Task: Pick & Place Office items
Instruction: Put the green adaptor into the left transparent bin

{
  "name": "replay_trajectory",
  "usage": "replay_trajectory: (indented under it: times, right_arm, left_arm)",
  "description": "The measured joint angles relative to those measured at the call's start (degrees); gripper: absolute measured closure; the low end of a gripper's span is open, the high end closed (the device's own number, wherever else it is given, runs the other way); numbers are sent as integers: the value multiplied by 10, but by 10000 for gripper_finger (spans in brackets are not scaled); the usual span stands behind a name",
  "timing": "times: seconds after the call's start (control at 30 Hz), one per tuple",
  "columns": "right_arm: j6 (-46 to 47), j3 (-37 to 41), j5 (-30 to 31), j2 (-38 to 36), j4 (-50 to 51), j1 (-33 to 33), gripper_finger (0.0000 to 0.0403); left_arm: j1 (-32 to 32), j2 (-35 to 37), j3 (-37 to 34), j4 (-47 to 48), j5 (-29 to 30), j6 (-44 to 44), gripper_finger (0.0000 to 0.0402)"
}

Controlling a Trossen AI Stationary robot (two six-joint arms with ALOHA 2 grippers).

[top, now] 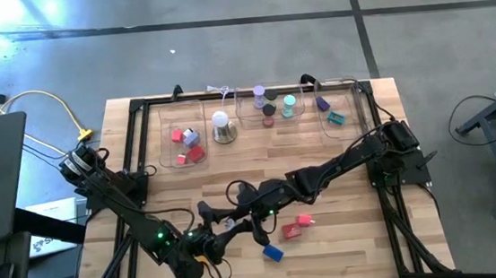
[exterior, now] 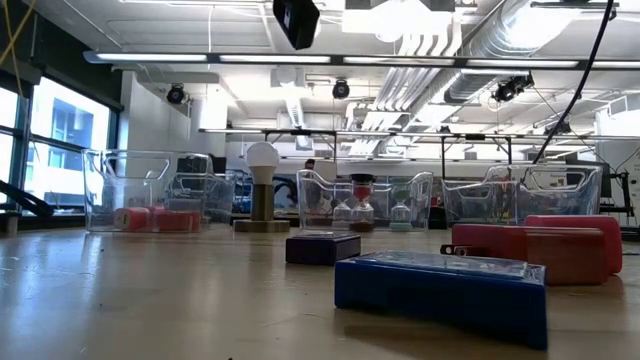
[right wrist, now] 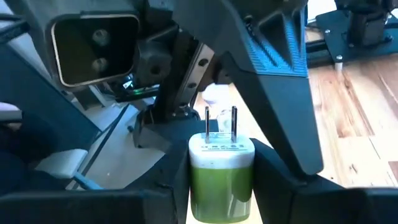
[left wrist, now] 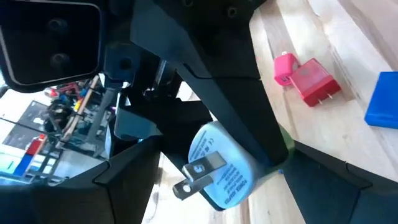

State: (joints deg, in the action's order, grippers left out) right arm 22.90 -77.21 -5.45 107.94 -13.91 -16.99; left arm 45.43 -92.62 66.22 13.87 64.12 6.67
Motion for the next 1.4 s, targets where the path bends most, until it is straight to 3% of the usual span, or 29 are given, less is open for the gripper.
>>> replay_trajectory:
  times: [0.3,0.53,0.87,1.4]
  right_arm:
    - [-1,0,21,0,-16,-2,281]
    - [0,0,21,1,-18,-2,268]
    - [1,0,23,1,-29,-4,281]
    - [16,0,6,2,-55,-6,270]
  left_arm:
    - [0,0,0,-20,36,2,88]
    - [0,0,0,-85,37,63,93]
    - [3,0,0,-88,22,66,146]
    - [3,0,0,-85,43,55,150]
